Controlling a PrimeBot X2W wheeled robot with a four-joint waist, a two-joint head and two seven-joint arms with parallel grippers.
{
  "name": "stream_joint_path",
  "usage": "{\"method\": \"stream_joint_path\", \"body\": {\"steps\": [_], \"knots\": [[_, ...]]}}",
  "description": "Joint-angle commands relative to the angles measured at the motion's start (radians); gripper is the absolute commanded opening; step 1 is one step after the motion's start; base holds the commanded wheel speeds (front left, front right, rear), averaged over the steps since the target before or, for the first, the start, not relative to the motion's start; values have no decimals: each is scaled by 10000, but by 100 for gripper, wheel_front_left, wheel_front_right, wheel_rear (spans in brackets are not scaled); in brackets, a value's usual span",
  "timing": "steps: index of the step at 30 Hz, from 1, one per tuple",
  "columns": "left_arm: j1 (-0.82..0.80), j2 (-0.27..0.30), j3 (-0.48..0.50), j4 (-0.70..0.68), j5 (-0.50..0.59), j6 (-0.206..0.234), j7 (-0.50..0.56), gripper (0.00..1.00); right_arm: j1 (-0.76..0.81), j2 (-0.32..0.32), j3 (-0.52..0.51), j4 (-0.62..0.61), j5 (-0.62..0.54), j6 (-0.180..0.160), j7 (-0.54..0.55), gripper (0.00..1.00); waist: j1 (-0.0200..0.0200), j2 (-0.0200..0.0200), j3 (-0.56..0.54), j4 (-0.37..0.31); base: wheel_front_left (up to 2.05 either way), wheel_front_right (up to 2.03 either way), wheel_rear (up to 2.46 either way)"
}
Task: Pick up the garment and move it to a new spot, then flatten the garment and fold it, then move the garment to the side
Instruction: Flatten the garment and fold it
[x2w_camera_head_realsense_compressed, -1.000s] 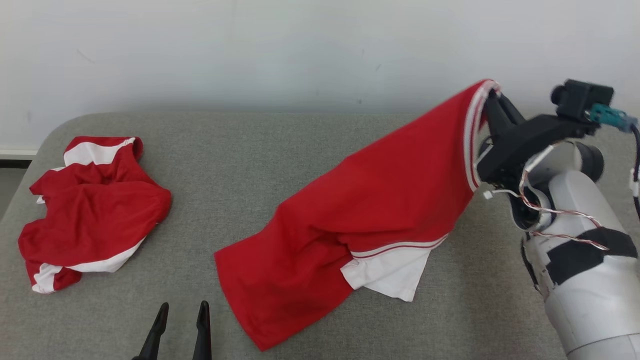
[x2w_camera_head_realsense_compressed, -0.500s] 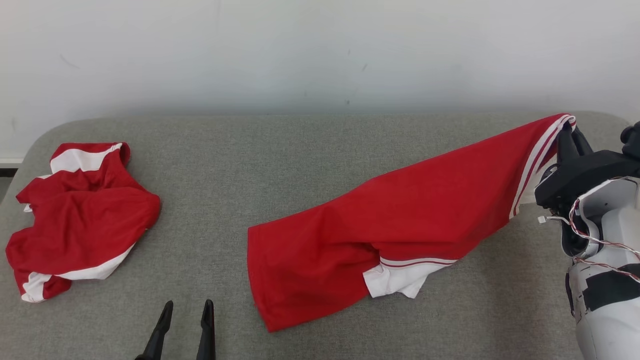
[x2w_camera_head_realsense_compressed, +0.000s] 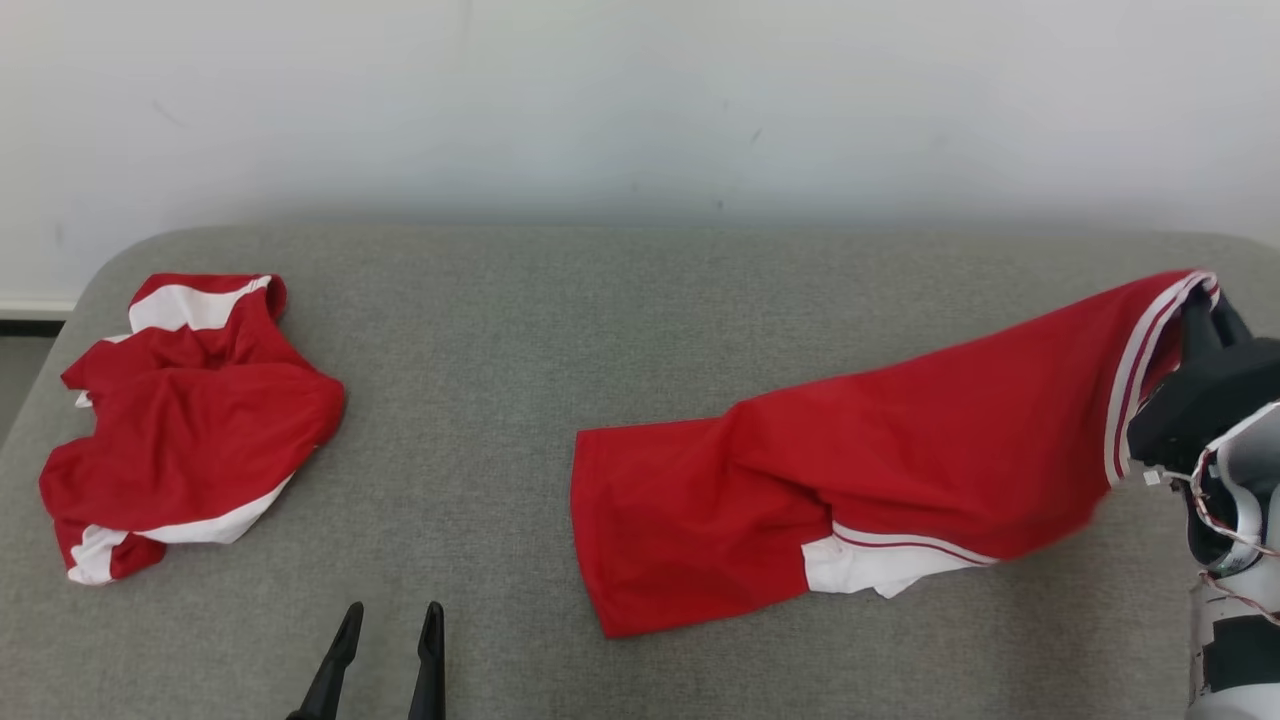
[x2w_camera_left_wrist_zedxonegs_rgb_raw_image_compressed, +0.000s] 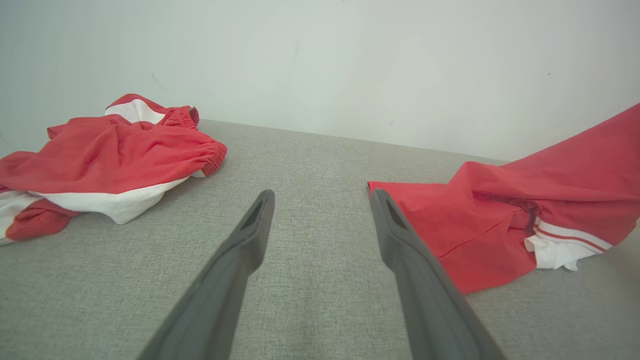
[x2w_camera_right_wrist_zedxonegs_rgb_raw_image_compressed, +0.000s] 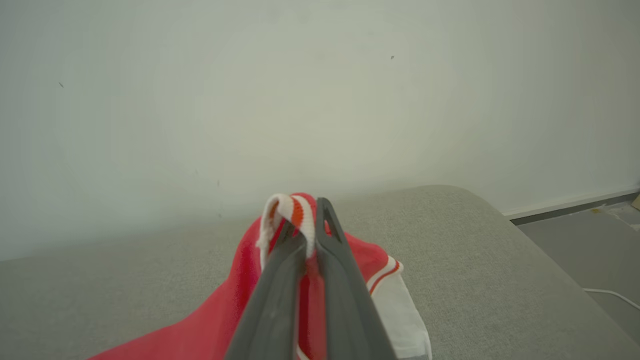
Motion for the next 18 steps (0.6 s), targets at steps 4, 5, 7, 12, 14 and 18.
{"method": "stream_joint_path", "body": {"steps": [4,5,7,12,14,18], "knots": [[-282,68,-117,-17,51,11,-34,100,-122,-201,-106,823,-1014,5,-6,100,0,0,343,404,0,0,0],[-335,78,-120,-15,50,11,-34,100,-195,-245,-52,1082,-1146,5,-94,100,0,0,387,471,0,0,0],[-371,102,-130,-14,49,10,-34,100,-336,-332,-19,1554,-1366,5,-268,100,0,0,484,592,0,0,0],[-460,135,-106,-23,26,10,-34,100,-717,-582,-6,2561,-1711,5,-558,100,0,0,665,780,0,0,0],[-475,136,-90,-1,27,10,-34,100,-747,-672,105,2919,-1836,5,-416,100,0,0,666,801,0,0,0],[-439,125,-42,21,34,9,-34,100,-687,-859,233,3100,-1940,5,-391,100,0,0,611,781,0,0,0]]}}
